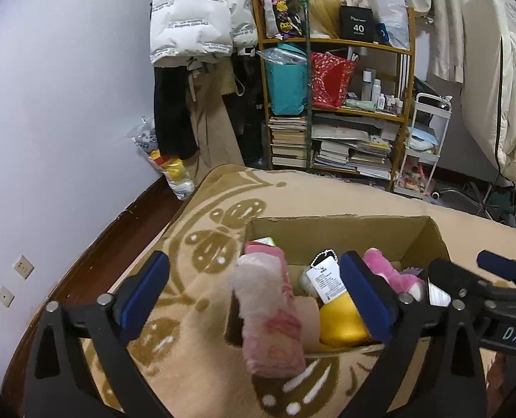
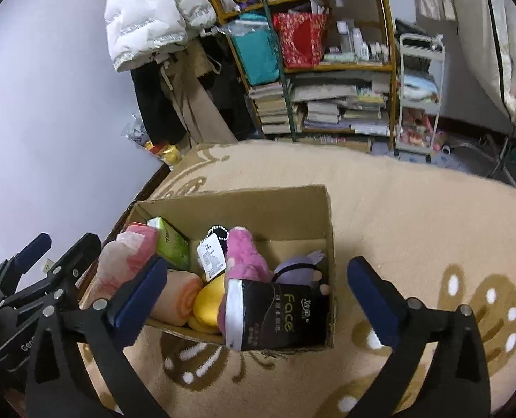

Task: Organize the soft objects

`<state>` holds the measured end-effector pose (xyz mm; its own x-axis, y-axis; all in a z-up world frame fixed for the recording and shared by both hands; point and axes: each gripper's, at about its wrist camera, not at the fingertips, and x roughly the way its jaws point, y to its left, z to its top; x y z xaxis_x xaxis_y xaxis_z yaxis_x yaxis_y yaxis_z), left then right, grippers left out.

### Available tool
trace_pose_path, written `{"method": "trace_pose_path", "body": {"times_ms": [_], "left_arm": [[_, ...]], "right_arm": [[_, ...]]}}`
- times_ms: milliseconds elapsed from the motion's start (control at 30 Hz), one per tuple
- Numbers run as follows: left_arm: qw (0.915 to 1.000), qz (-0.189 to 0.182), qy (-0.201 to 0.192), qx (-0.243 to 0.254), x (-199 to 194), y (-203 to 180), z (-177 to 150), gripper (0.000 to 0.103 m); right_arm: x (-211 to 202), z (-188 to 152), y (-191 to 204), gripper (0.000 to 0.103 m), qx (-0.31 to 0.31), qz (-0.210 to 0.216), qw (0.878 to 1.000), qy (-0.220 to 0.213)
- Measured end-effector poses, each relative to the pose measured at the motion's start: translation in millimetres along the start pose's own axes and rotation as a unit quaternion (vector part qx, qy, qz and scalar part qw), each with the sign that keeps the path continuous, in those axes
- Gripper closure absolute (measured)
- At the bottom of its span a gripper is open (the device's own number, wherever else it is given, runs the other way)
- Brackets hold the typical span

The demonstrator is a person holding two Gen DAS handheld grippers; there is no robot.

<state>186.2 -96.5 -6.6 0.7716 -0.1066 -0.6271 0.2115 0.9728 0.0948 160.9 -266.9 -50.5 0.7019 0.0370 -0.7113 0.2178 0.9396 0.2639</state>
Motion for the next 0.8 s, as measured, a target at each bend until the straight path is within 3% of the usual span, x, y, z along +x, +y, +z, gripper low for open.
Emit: {"method": "trace_pose_path", "body": {"times_ms": [367, 800], "left_arm": [[0.9997, 0.014, -0.018, 0.003, -52, 22, -7, 0.002], [0.9975, 0.031, -0.063, 0.004, -137, 41, -28, 0.002]], "right_arm": [[-56, -1, 10, 0.000, -0.003, 0.003, 0.999, -0.033], [-141, -19, 36, 0.000, -0.053, -0.013, 0.995, -0.079]]}}
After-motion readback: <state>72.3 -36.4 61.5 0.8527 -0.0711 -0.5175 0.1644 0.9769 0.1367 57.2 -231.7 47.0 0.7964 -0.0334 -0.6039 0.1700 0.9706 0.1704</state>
